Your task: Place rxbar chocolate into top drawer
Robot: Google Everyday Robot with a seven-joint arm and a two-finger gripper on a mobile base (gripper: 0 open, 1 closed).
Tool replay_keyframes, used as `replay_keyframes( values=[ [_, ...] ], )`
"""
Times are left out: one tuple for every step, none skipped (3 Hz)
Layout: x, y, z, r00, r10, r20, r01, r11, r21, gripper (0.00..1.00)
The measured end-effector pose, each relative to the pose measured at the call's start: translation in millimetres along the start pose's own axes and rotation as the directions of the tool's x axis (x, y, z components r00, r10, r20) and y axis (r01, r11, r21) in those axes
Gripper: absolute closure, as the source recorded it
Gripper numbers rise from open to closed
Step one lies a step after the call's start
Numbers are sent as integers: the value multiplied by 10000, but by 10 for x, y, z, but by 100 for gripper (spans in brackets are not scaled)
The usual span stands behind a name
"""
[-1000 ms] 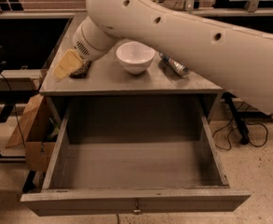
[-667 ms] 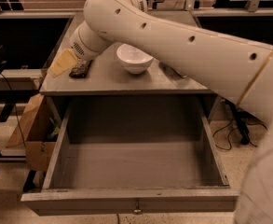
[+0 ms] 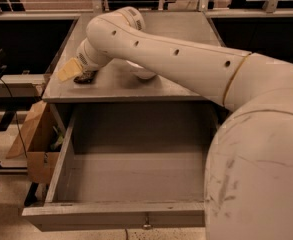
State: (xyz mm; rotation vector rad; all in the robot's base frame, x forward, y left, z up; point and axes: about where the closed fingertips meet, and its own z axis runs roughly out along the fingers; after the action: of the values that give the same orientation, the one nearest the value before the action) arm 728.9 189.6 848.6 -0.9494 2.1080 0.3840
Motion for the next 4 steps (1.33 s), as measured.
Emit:
replay_keyframes(
  values=[
    [18,-11,129,9995,305,26,-305,9994,164,0],
    [34,29,241,9990,437,1,-437,9989,154,0],
    [37,93,340,9992,388,-37,-388,9992,8,19],
    [37,93,341,9992,388,-37,-388,9992,8,42]
  ],
)
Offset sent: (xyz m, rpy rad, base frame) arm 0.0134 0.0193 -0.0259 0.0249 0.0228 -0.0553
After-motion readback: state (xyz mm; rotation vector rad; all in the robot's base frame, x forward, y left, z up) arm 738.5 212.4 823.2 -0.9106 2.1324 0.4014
